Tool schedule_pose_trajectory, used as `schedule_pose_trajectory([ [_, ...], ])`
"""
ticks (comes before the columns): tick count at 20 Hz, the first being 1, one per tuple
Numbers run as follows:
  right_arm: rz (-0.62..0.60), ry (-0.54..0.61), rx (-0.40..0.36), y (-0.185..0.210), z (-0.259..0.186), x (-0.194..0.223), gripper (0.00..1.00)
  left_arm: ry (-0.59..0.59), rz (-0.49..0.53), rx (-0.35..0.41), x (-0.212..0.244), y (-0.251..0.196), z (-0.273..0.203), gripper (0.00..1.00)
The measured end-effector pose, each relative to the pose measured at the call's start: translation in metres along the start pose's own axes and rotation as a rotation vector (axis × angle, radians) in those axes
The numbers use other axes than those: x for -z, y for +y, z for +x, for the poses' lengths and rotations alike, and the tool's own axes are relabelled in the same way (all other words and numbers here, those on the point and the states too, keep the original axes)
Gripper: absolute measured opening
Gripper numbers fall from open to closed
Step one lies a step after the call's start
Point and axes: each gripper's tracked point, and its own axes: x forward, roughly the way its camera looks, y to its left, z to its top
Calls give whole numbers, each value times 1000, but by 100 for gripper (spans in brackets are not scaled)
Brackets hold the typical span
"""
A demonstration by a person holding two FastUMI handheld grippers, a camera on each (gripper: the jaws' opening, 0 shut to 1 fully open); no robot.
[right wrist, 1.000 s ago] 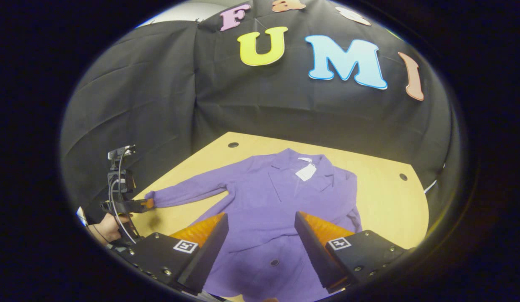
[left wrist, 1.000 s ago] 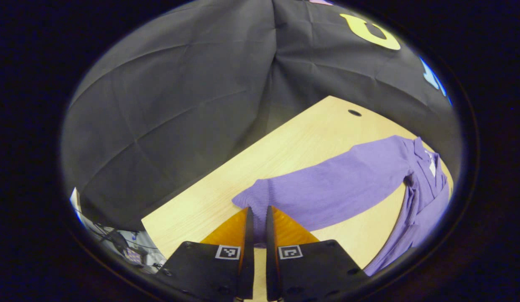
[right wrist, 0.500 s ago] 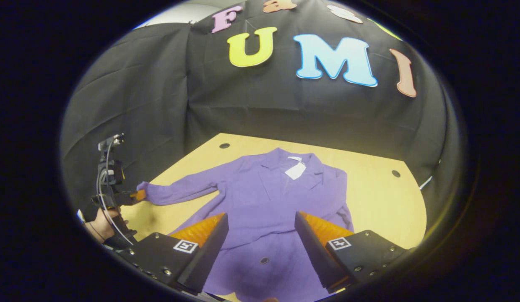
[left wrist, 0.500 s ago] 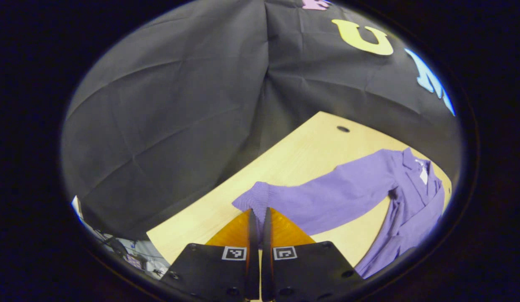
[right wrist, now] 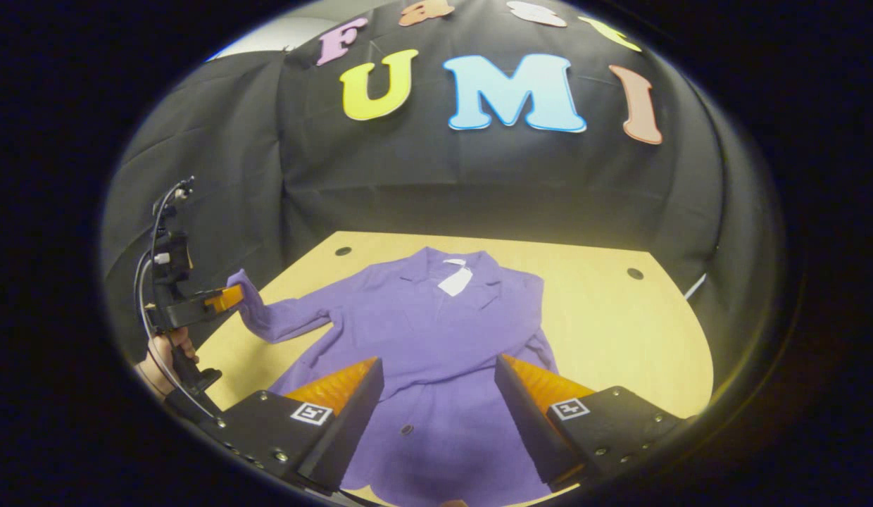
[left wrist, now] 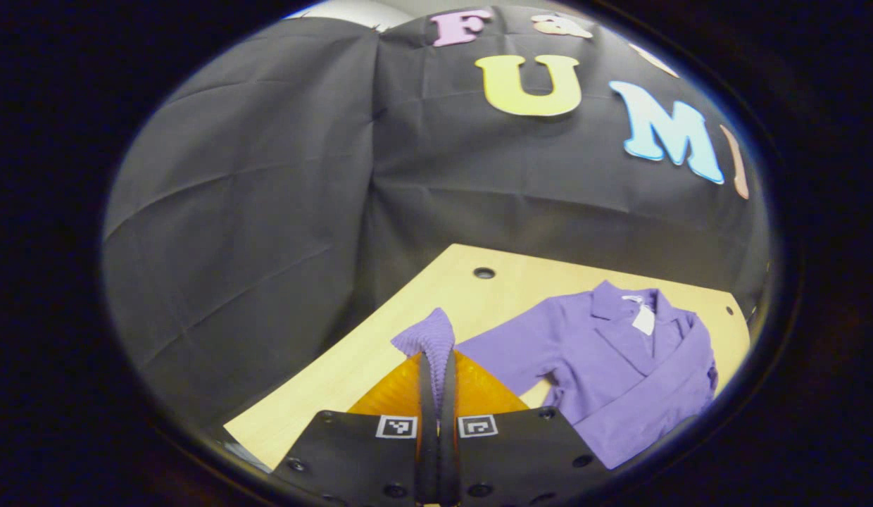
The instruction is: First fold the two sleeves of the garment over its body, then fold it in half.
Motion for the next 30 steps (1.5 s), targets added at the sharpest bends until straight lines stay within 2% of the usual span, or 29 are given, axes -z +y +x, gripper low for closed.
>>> schedule_pose_trajectory([
  [5, 71, 2, 64, -29, -10, 5, 96, -61, 98, 176, -30, -108, -27, 7],
  [9, 82, -1, 113, -48, -21, 8, 96, -81, 181, 315, -28, -195, -39, 8],
  [12, 95, 1, 146, -60, -30, 12, 96, -80, 208, 390, -25, -245, -51, 8],
  [18, 116, 16, 199, -78, -43, 23, 96, -65, 249, 502, -14, -302, -72, 7],
  [24, 101, 32, 210, -86, -53, 33, 96, -23, 308, 606, 18, -352, -96, 8],
  [27, 97, 38, 205, -91, -56, 37, 96, 5, 343, 630, 45, -368, -105, 7],
  [30, 75, 43, 195, -97, -57, 41, 96, 52, 337, 633, 69, -372, -111, 7],
])
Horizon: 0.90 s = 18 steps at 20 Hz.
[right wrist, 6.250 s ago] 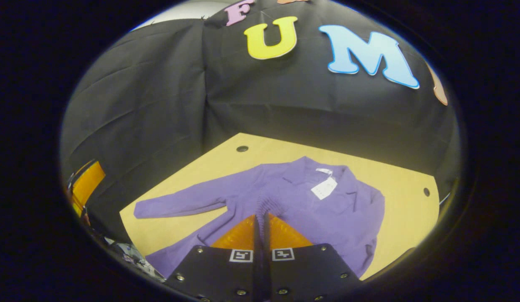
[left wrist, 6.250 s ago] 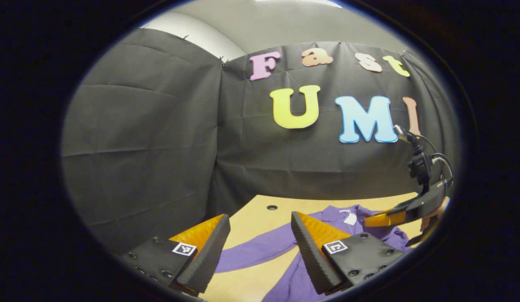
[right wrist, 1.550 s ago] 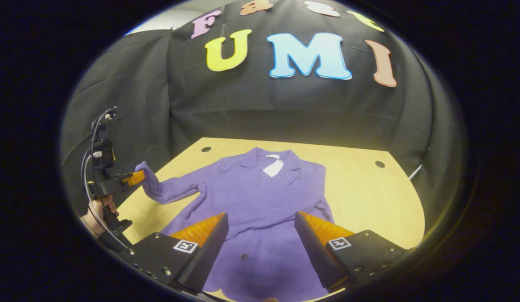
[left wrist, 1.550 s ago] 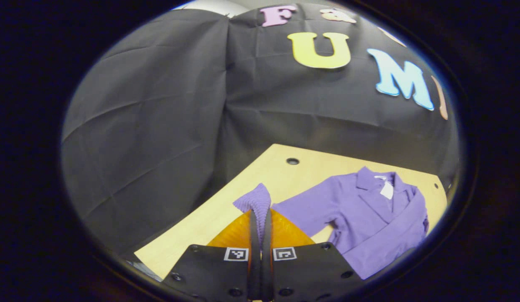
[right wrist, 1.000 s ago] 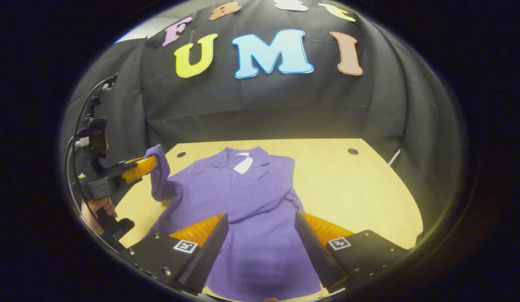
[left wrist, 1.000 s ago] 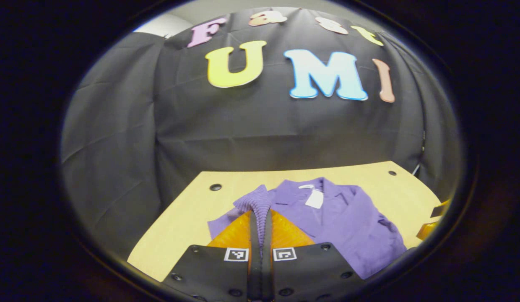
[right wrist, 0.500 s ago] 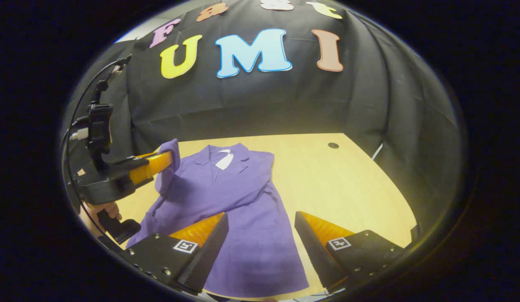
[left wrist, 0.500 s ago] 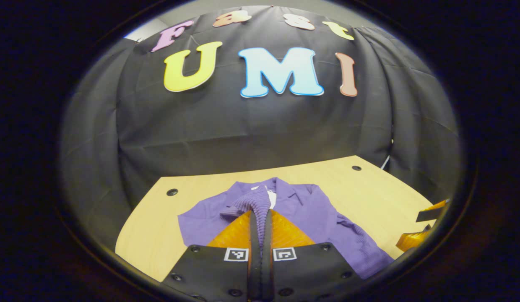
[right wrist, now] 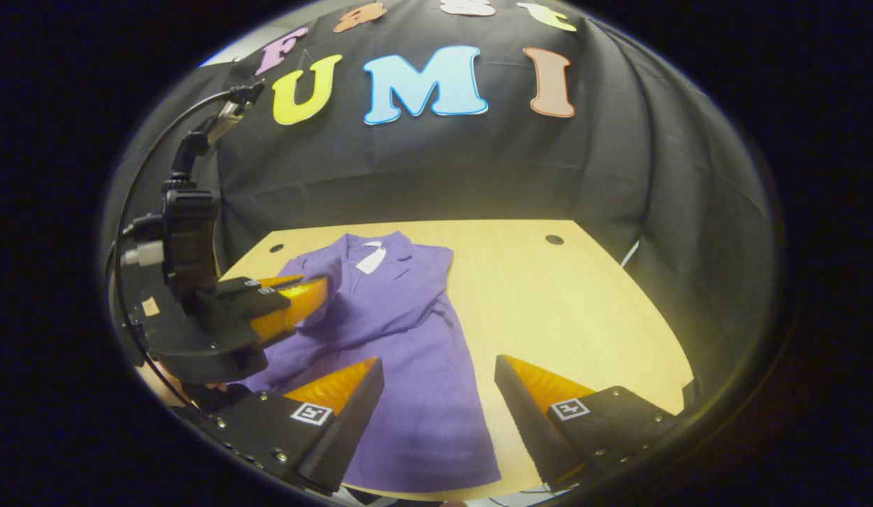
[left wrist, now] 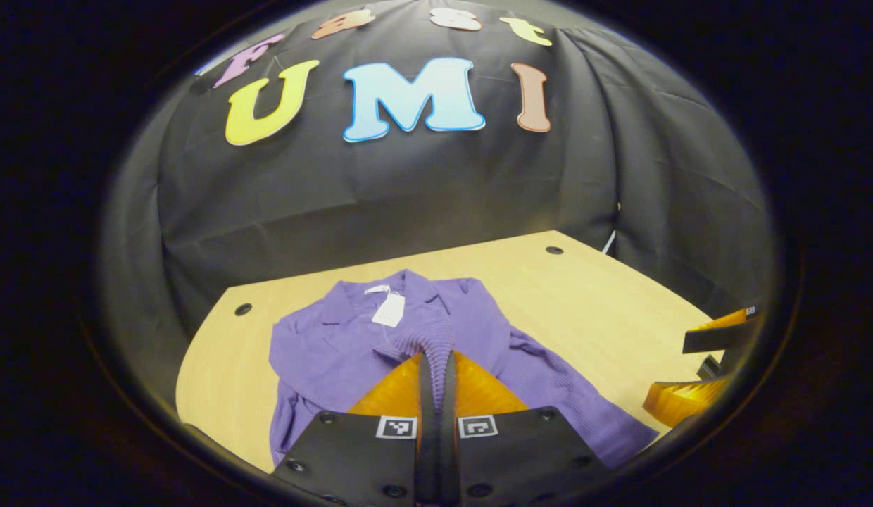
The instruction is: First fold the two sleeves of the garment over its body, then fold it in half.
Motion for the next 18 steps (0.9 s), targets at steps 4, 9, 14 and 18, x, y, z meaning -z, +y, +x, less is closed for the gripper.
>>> schedule_pose_trajectory([
  [4, -42, 3, -38, -7, 1, 6, 96, 17, -30, -32, 15, -4, 4, 8],
  [9, -87, 19, -82, -15, 4, 18, 92, 15, -102, -34, 25, -12, 2, 20],
  [14, -83, 8, -54, -20, 3, 17, 92, 10, -143, 10, 28, -21, -19, 61],
  [18, -76, 20, -35, -14, 2, 22, 96, 1, -160, 22, 29, -14, -39, 82],
])
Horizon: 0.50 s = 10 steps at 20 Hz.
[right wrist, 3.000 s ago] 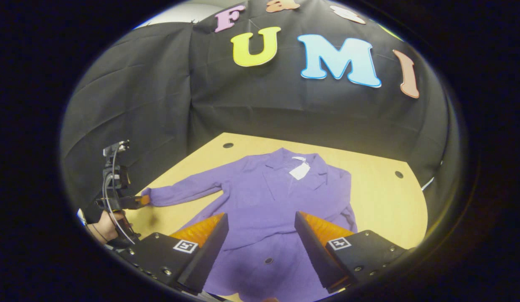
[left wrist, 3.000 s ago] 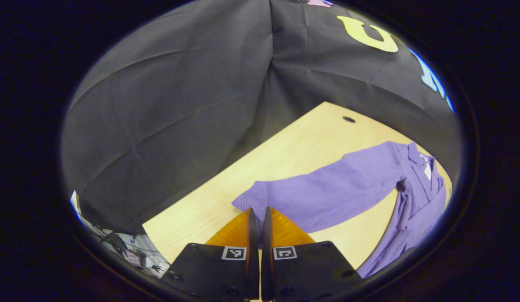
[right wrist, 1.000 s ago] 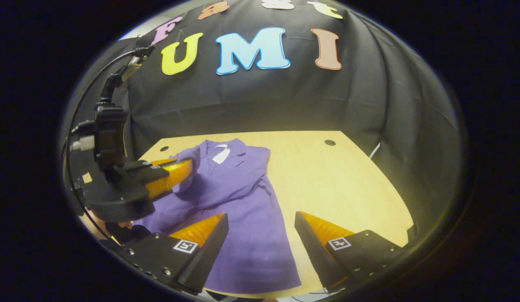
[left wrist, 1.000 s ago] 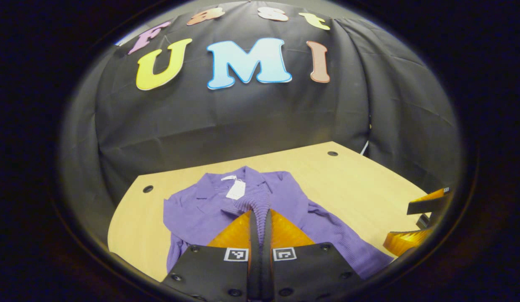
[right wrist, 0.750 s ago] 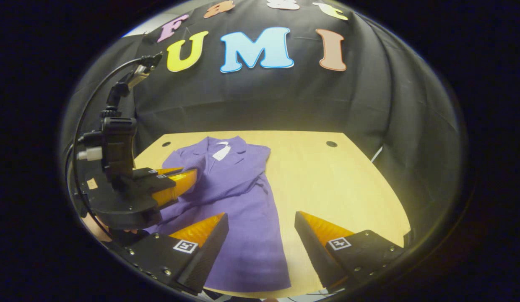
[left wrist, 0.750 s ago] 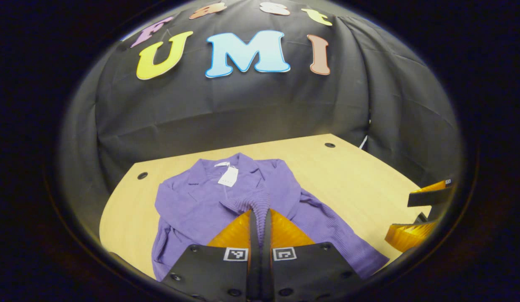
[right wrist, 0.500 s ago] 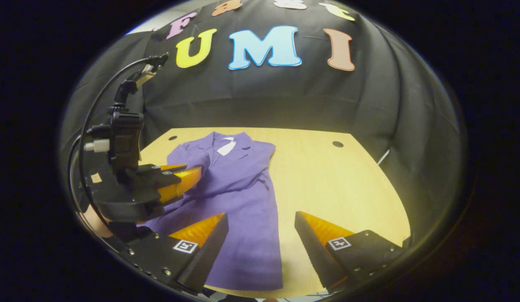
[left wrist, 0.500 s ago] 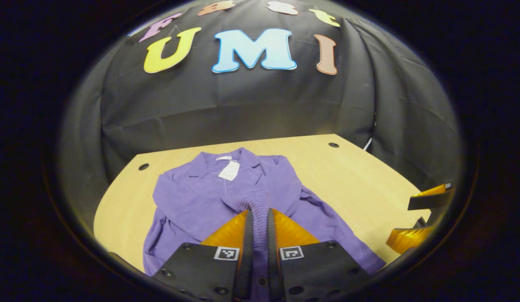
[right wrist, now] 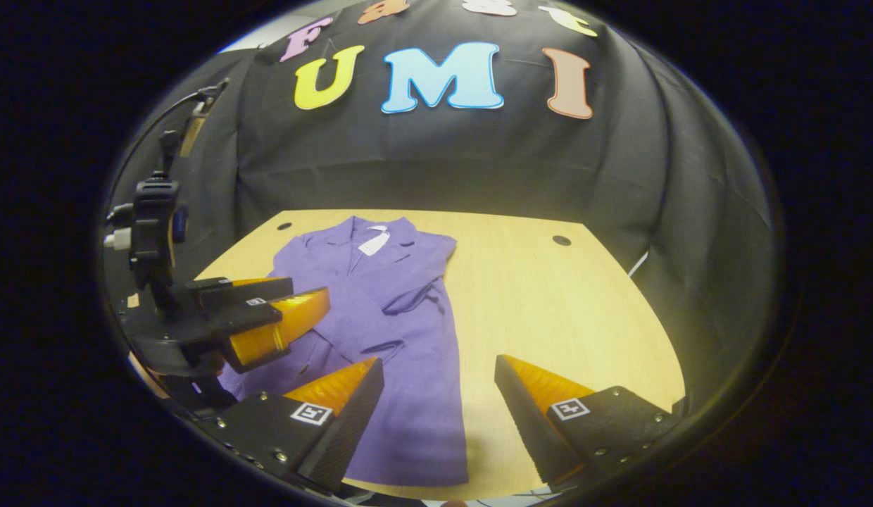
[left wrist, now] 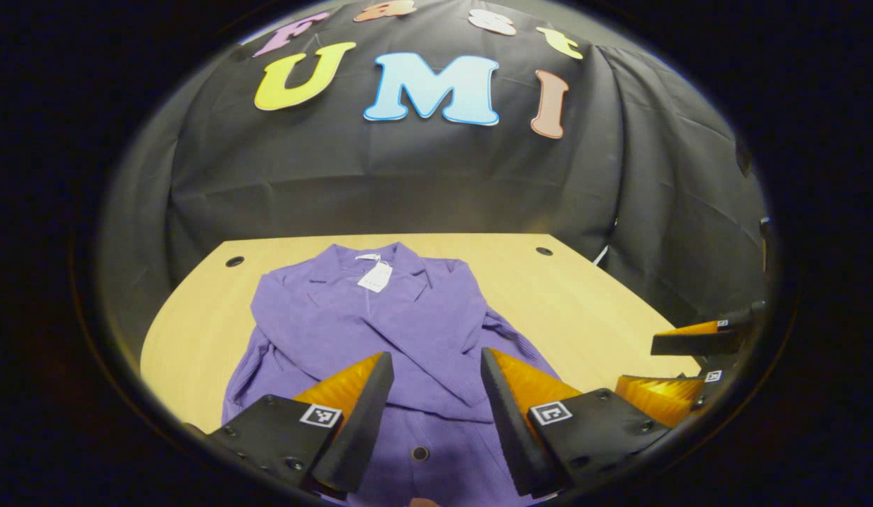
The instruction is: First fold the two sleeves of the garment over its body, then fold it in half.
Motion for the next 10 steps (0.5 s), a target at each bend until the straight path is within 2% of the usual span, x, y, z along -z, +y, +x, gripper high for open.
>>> schedule_pose_trajectory([
  [1, 2, 0, 4, 2, -1, 1, 96, -5, -8, -6, -1, 5, -8, 92],
  [2, 2, 1, 11, 3, -1, 4, 96, -11, -14, -14, -2, 12, -14, 96],
  [8, 51, 38, 44, 10, -5, 32, 96, -17, -23, -65, 9, 64, -57, 98],
  [10, 54, 64, 80, 5, -6, 46, 96, -12, -23, -82, 20, 83, -72, 96],
])
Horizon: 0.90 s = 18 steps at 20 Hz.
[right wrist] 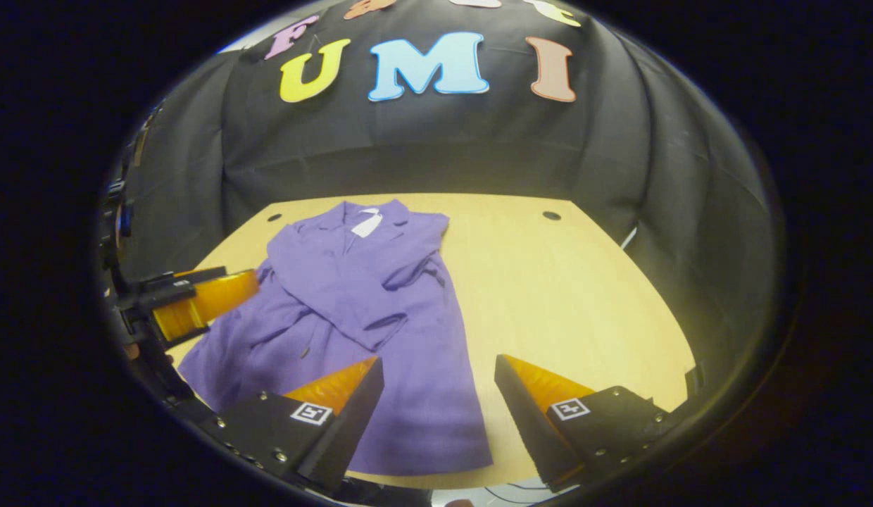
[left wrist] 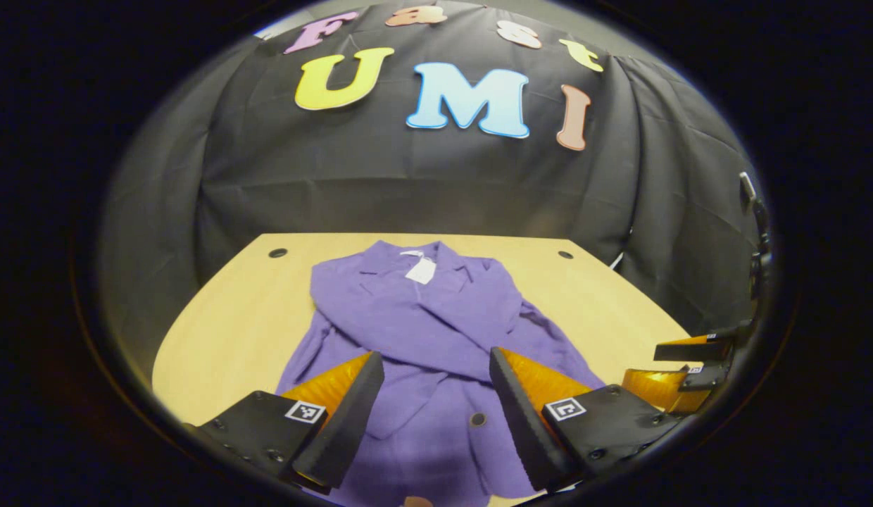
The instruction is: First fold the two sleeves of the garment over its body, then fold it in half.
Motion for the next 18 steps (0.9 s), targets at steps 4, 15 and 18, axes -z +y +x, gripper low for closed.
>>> schedule_pose_trajectory([
  [4, 34, 36, 38, -4, -1, 26, 96, 29, 2, -47, 28, 46, -27, 98],
  [15, 86, 149, 132, -17, -5, 86, 96, 143, -61, -135, 105, 134, -79, 98],
  [18, 95, 169, 136, -18, -5, 94, 96, 177, -58, -155, 125, 149, -85, 96],
])
